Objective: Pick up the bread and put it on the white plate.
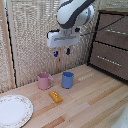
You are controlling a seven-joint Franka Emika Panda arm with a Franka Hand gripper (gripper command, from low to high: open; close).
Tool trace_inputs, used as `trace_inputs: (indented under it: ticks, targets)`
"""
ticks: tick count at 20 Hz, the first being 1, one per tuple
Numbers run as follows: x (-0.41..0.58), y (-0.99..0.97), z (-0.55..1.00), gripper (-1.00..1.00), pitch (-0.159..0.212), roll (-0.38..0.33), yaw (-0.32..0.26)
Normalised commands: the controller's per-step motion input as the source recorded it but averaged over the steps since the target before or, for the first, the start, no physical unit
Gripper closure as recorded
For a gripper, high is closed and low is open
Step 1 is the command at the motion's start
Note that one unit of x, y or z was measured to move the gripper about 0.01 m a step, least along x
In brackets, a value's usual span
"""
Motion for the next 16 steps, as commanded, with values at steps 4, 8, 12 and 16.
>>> trace_inputs:
  ticks: [4,8,12,16]
  targets:
    - [-0.17,0.55,-0.09,-1.0,0.065,-0.107,0.045]
    - [-0.141,0.57,-0.16,-1.0,0.082,-0.121,0.064]
    - [-0.076,0.5,-0.21,-1.0,0.08,-0.109,0.067]
    - [0.0,0.46,-0.33,-1.0,0.077,-0.099,0.068]
